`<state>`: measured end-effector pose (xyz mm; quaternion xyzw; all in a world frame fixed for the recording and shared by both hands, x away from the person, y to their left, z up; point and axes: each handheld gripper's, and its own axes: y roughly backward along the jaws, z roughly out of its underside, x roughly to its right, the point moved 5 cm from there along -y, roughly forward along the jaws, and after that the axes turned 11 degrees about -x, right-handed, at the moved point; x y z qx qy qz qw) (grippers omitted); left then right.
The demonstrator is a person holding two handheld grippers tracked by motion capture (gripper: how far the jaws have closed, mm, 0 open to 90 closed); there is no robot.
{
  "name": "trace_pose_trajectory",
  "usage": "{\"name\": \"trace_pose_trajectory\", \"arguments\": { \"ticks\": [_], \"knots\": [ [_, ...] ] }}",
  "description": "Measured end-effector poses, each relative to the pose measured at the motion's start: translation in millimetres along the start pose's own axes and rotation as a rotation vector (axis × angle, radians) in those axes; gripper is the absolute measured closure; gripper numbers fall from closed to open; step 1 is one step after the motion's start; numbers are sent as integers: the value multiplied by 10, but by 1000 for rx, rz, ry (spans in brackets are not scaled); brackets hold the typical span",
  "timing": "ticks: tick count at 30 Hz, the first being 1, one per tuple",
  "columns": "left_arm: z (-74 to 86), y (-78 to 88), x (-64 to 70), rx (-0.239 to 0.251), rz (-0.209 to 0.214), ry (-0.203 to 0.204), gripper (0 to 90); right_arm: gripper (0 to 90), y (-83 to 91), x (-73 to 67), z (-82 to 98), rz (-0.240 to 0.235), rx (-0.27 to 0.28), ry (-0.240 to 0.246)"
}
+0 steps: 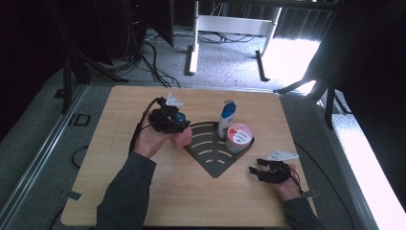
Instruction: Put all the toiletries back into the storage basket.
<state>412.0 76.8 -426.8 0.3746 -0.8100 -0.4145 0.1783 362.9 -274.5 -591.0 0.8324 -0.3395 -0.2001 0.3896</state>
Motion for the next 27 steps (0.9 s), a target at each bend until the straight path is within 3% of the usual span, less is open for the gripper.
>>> {"name": "trace_pose_trajectory", "arguments": {
  "ticks": [27],
  "knots": [
    [-157, -192, 87, 2, 10, 8, 525, 439, 0, 0, 0, 0, 0, 0]
  ]
}}
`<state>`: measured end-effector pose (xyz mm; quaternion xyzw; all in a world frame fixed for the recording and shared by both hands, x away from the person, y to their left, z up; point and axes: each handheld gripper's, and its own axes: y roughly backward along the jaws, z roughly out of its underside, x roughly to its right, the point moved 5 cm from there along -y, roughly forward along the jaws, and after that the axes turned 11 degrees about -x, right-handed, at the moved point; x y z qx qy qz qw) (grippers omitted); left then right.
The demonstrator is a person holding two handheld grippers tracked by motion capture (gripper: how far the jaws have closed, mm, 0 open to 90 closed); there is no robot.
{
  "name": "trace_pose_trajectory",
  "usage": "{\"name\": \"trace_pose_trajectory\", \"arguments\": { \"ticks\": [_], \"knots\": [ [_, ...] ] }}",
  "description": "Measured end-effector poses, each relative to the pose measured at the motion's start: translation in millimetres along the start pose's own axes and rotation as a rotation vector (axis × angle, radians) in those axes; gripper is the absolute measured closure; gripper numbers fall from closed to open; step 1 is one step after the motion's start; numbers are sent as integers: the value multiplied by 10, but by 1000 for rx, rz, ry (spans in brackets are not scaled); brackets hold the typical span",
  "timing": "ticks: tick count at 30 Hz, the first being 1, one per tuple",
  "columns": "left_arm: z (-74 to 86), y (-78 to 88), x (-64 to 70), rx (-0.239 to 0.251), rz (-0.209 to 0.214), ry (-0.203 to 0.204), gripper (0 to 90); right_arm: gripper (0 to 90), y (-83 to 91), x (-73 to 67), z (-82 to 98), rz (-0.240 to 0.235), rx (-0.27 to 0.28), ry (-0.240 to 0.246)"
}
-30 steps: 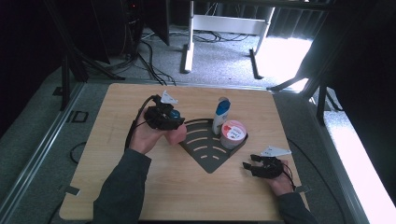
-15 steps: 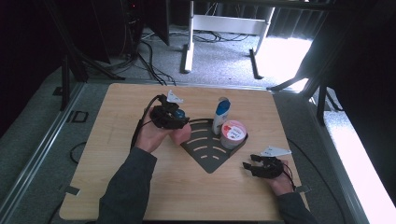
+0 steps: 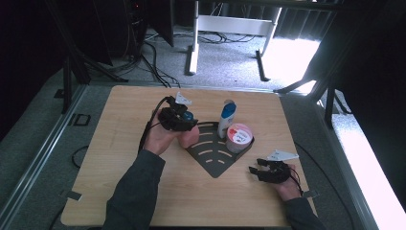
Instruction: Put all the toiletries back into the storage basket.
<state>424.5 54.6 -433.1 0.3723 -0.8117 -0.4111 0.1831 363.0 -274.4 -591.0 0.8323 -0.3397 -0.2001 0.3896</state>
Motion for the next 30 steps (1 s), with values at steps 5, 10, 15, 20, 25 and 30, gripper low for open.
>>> {"name": "trace_pose_trajectory", "arguments": {
  "ticks": [5, 10, 15, 20, 25, 30],
  "knots": [
    [-29, -42, 9, -4, 5, -2, 525, 439, 0, 0, 0, -1, 0, 0],
    [-49, -85, 4, -6, 4, 3, 525, 439, 0, 0, 0, -1, 0, 1],
    [-66, -130, 2, -3, 3, 5, 525, 439, 1, 0, 1, -1, 0, 1],
    [-95, -166, 9, -9, 2, 1, 525, 439, 1, -1, 1, -1, -1, 0],
    [-132, -208, 5, 1, 5, 5, 525, 439, 1, -1, 1, -1, -1, 0],
    [-148, -271, -5, -2, 0, 14, 525, 439, 1, 1, 1, -2, 0, 1]
  ]
}}
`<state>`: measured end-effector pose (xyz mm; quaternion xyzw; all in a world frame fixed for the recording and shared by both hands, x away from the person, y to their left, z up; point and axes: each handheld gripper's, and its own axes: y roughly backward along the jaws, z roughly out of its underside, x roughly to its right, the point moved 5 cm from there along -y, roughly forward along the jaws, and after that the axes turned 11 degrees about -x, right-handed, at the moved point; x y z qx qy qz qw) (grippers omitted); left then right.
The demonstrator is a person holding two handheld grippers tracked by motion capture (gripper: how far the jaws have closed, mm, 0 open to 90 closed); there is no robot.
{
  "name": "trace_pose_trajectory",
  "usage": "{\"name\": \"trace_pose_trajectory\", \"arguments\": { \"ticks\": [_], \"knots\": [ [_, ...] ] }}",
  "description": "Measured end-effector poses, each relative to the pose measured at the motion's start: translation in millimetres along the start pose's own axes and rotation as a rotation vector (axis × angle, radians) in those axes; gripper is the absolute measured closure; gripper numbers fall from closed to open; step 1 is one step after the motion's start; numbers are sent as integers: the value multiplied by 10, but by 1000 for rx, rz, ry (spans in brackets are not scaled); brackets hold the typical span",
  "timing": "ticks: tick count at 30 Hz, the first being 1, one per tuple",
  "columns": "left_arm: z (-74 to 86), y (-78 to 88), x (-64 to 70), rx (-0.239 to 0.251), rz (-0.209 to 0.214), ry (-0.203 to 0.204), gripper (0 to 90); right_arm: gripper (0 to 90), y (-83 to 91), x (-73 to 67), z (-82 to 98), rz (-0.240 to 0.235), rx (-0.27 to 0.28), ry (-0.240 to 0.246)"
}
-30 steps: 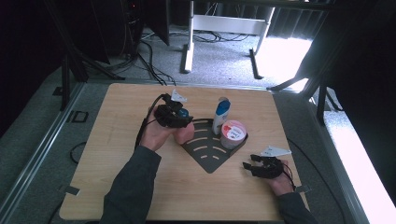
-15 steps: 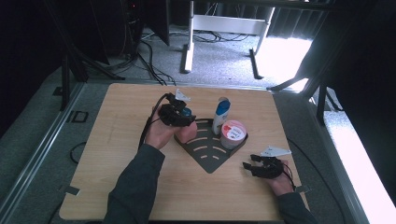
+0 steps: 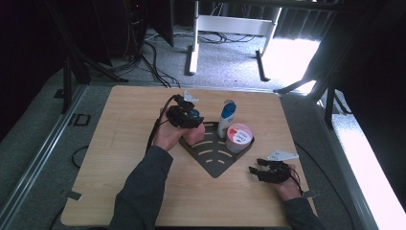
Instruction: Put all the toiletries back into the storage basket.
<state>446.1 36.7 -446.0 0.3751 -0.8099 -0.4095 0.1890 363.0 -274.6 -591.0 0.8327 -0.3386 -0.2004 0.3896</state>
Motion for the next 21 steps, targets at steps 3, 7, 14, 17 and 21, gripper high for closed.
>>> {"name": "trace_pose_trajectory", "arguments": {
  "ticks": [3, 7, 14, 17, 21],
  "knots": [
    [-10, -39, -2, 1, -1, 7, 526, 439, 0, 0, 0, 0, -1, 0],
    [-26, -75, -4, 5, 2, 13, 525, 439, 1, 0, 1, -1, -1, -1],
    [-69, -134, -5, -2, 2, 18, 525, 439, 1, 0, 1, 0, -1, -1],
    [-112, -157, 0, -5, -2, 14, 525, 439, 1, 0, 0, -2, 0, -2],
    [-137, -173, 2, -2, 2, 15, 525, 440, 1, 0, 0, 0, 0, -1]
  ]
}}
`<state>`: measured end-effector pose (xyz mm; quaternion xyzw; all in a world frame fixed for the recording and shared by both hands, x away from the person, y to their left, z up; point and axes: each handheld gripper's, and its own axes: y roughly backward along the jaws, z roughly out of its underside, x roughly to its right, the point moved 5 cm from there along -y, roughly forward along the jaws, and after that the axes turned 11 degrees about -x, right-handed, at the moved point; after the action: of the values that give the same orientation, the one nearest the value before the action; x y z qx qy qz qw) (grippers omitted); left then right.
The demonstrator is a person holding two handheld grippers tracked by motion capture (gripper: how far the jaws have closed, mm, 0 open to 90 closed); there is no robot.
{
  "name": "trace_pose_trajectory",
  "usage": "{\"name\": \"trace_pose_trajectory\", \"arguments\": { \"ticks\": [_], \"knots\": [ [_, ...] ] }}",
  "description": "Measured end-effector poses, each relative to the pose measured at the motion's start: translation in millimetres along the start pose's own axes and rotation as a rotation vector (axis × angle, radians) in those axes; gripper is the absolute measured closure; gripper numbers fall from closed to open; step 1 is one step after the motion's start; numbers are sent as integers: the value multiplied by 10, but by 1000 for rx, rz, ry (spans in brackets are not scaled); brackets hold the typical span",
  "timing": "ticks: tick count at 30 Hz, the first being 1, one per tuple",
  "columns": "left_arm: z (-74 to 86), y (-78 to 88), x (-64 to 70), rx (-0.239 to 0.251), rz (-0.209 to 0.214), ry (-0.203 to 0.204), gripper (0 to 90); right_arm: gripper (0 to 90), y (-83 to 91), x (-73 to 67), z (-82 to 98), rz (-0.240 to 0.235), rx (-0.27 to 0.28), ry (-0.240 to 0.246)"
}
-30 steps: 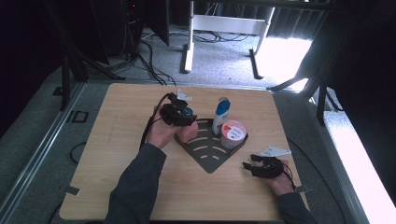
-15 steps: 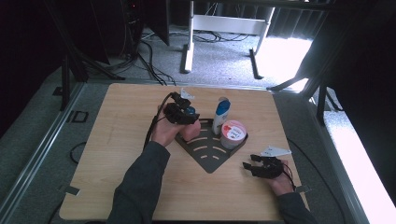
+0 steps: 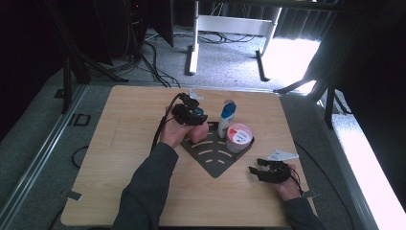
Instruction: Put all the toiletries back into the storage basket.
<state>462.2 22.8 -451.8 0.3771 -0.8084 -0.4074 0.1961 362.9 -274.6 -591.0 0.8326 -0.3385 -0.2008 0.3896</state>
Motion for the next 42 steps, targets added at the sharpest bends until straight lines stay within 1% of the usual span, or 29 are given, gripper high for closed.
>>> {"name": "trace_pose_trajectory", "arguments": {
  "ticks": [3, 6, 11, 13, 16, 22, 25, 32, 42],
  "knots": [
    [-25, -27, 11, -7, -3, -8, 525, 439, 0, 0, 0, -1, 0, -1],
    [-48, -68, 20, -4, -3, -10, 525, 439, 0, 0, 0, 0, 0, 0],
    [-56, -146, 16, -13, 0, 2, 525, 439, 1, 1, 0, -3, 0, -2],
    [-59, -183, 10, -13, 3, 14, 525, 439, 1, 2, 1, -4, 0, -3],
    [-71, -218, 2, -9, 4, 29, 525, 439, 2, 1, 1, -4, 0, -3],
    [-98, -270, -1, -2, 6, 45, 525, 439, 5, 0, 6, -3, 1, -4],
    [-107, -294, -6, -1, 14, 59, 526, 439, 7, 0, 8, -2, 0, -2],
    [-120, -335, -2, 2, 15, 74, 526, 439, 7, 0, 8, -4, 0, -4],
    [-133, -425, 34, -9, 14, 89, 526, 439, 7, 0, 8, -3, 0, -2]
  ]
}}
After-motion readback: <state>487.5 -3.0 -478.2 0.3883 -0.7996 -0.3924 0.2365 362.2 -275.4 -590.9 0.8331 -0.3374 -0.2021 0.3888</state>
